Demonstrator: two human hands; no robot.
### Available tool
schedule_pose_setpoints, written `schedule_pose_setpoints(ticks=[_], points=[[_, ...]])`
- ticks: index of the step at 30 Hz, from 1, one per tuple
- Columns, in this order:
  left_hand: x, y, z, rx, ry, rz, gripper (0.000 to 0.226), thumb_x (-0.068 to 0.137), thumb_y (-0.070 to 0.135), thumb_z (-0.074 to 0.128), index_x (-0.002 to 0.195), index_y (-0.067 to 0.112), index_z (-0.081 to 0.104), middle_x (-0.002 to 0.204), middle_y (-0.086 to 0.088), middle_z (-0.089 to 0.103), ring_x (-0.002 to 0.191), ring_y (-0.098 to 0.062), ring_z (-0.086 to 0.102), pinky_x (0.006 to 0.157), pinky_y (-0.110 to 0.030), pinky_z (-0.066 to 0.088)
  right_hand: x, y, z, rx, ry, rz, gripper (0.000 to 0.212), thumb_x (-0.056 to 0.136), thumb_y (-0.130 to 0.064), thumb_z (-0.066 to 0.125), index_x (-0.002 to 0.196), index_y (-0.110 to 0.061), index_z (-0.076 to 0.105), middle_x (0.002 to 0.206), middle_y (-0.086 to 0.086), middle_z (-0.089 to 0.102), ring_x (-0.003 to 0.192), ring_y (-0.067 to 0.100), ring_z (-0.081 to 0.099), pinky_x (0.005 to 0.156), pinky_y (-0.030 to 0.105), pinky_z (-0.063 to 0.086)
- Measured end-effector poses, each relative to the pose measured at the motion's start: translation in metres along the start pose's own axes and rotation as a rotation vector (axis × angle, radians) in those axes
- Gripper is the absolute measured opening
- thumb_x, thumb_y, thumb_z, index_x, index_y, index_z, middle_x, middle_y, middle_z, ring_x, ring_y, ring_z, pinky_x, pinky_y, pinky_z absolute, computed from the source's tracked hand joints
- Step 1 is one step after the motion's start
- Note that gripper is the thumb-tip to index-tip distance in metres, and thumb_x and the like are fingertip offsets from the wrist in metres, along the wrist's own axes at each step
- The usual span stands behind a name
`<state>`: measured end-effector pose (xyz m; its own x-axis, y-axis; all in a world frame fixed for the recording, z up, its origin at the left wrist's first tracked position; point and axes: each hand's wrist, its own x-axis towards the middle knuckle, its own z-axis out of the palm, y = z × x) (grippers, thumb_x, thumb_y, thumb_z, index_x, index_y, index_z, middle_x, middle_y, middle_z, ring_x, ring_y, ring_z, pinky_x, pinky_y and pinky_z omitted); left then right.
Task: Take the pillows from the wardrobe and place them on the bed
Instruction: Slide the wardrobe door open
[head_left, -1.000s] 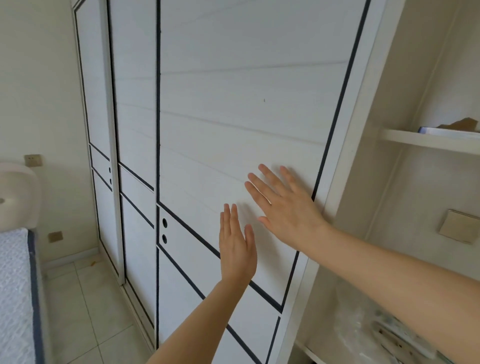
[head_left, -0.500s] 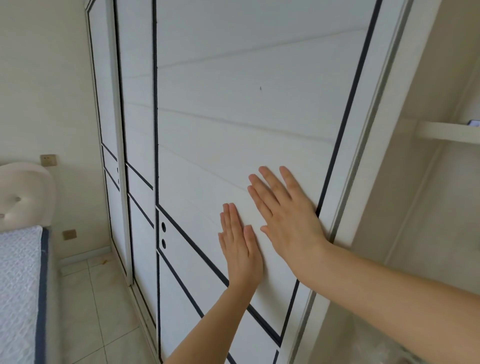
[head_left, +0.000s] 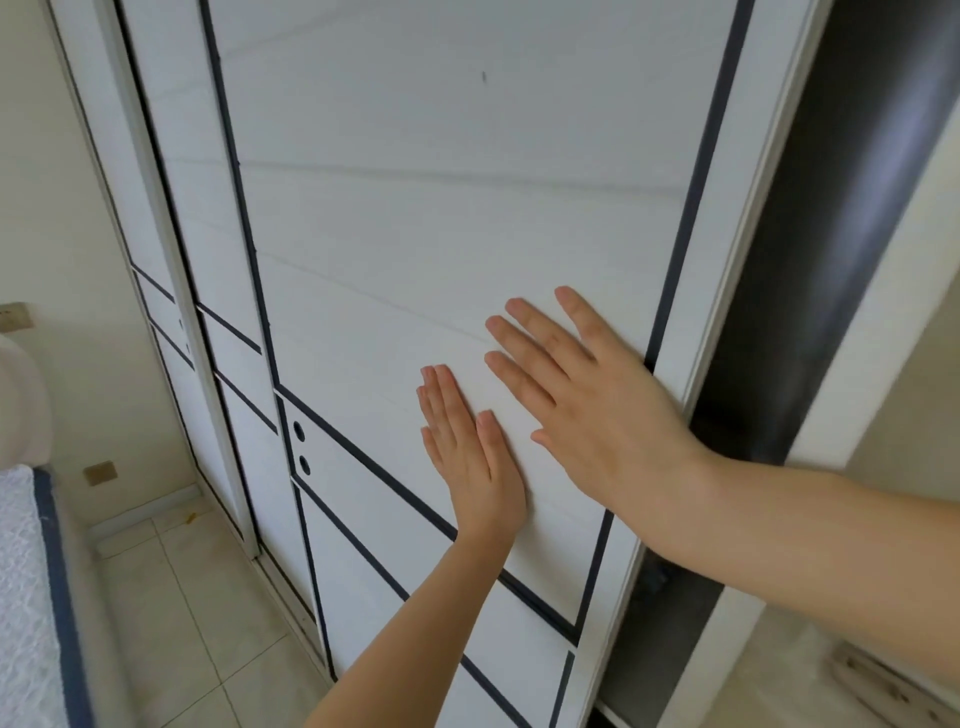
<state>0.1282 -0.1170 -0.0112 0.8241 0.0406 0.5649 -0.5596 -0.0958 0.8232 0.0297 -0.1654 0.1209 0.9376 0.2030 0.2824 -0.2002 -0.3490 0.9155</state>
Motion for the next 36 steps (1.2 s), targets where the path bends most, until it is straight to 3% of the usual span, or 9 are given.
schedule_pose_setpoints(ticks=[8,16,24,36], points=[[0.03,-0.026,-0.021,-0.059,-0.095,0.019,0.059,0.1,0.043,0.012,0.154,0.03,-0.007,0.162,0.017,-0.014,0.147,-0.001,-0.018,0.12,-0.04,-0.011,0.039,-0.021,-0.004,0.046,-0.037,0.042,0.08,0.096,-0.052,0.009,0.141,-0.001,-0.033,0.147,0.025,-0.04,0.137,0.044,-0.034,0.108,0.062,-0.022],[0.074,-0.059,-0.043,-0.111,-0.153,0.037,0.058,0.102,0.039,0.017,0.154,0.031,-0.006,0.162,0.017,-0.013,0.148,-0.003,-0.018,0.119,-0.04,-0.011,0.095,-0.05,-0.011,0.062,0.013,0.12,0.084,0.094,-0.059,0.015,0.148,-0.007,-0.022,0.155,0.022,-0.027,0.142,0.043,-0.024,0.109,0.064,-0.018],[0.12,-0.086,-0.059,-0.206,-0.1,-0.038,0.053,0.102,0.038,0.016,0.153,0.036,0.0,0.16,0.024,-0.009,0.147,0.002,-0.015,0.12,-0.038,-0.01,0.156,-0.071,-0.013,0.018,0.014,0.121,0.082,0.095,-0.058,0.015,0.15,-0.007,-0.017,0.156,0.023,-0.023,0.143,0.045,-0.019,0.11,0.066,-0.013],[0.208,-0.157,-0.083,-0.101,-0.043,-0.007,0.053,0.102,0.038,0.015,0.153,0.035,0.0,0.163,0.018,-0.007,0.148,-0.001,-0.012,0.121,-0.041,-0.006,0.262,-0.108,-0.02,0.065,0.044,0.109,0.077,0.097,-0.051,0.013,0.148,-0.002,-0.019,0.153,0.028,-0.027,0.14,0.049,-0.023,0.107,0.069,-0.016]])
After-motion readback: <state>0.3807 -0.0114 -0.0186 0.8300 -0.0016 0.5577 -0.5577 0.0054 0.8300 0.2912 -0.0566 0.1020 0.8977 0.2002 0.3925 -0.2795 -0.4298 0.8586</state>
